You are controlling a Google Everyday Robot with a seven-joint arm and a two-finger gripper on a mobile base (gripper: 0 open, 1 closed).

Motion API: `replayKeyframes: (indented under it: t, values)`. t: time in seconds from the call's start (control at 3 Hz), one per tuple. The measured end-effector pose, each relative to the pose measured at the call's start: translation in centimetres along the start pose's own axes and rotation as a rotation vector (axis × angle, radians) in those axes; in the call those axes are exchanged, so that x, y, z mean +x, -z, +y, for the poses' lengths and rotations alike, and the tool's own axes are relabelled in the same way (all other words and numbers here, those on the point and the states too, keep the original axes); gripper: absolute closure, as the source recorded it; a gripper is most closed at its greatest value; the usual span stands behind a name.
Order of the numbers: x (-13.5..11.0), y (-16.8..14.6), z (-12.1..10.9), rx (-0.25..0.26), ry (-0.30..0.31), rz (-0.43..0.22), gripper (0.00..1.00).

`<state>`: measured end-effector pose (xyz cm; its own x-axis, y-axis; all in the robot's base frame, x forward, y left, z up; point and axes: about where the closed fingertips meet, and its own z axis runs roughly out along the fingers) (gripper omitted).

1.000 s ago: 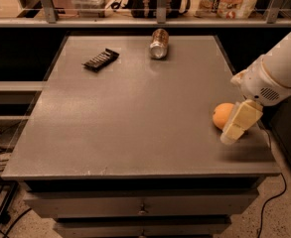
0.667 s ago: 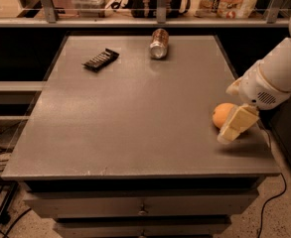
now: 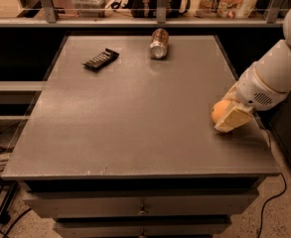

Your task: Move orange near rxbar chocolate

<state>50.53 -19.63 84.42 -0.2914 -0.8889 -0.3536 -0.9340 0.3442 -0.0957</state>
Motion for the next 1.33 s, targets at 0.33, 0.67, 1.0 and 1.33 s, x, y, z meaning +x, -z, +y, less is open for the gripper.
replayKeyframes:
  t: [0.33,0.67,1.0,1.33]
  values:
    - [-2.8,1.9,-0.7,0.045,0.009,-0.037,0.88]
    - [-7.8,4.4,-2.1,0.091,0.021,-0.139,1.00]
    - [-14.8,7.5,-4.5,0.145,0.060,-0.280,1.00]
    - [-14.8,7.5,-4.5,0.145,0.060,-0.280,1.00]
